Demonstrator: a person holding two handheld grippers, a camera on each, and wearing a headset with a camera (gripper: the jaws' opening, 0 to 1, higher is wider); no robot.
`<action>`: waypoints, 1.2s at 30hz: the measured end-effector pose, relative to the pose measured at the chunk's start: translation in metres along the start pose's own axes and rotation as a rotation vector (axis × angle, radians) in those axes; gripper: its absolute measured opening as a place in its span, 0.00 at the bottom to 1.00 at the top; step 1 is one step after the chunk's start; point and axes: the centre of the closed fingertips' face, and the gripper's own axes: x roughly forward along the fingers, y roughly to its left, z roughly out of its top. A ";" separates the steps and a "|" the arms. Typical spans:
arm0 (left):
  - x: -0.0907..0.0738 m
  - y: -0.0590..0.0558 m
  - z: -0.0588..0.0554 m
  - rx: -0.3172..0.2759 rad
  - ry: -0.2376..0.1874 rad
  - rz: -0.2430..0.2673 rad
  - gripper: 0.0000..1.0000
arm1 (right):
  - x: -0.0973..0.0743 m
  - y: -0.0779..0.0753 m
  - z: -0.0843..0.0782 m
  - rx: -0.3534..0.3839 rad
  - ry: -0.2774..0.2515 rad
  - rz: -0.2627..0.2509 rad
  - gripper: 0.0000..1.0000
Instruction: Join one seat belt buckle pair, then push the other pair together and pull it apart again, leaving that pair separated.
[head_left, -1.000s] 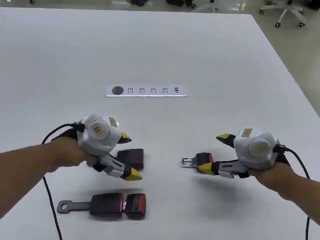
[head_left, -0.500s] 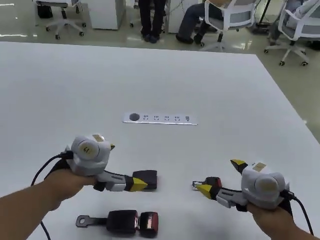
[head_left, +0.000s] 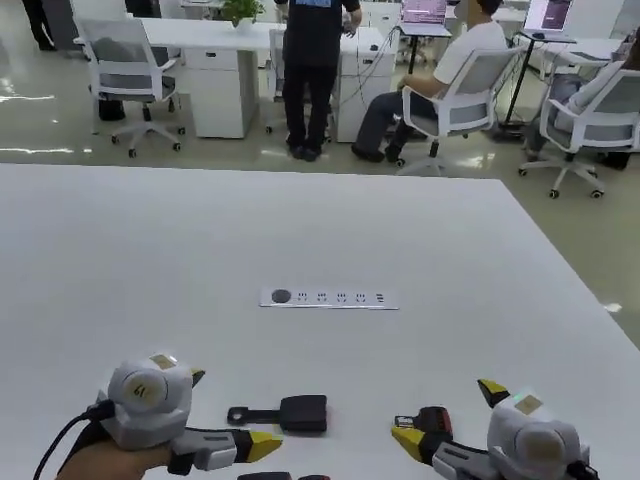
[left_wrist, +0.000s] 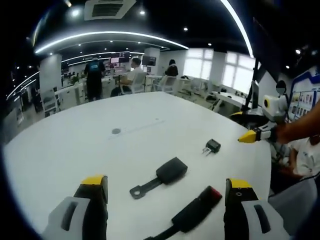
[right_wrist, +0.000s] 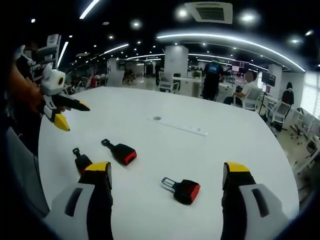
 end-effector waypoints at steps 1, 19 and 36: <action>-0.002 0.000 -0.001 -0.004 -0.003 0.004 1.00 | -0.003 0.001 0.001 -0.005 -0.007 -0.004 0.93; -0.070 -0.003 -0.020 -0.088 -0.101 0.074 1.00 | -0.058 0.042 -0.006 0.008 -0.039 -0.004 1.00; -0.124 -0.003 -0.046 -0.090 -0.124 0.112 1.00 | -0.088 0.057 -0.024 0.018 -0.040 -0.013 1.00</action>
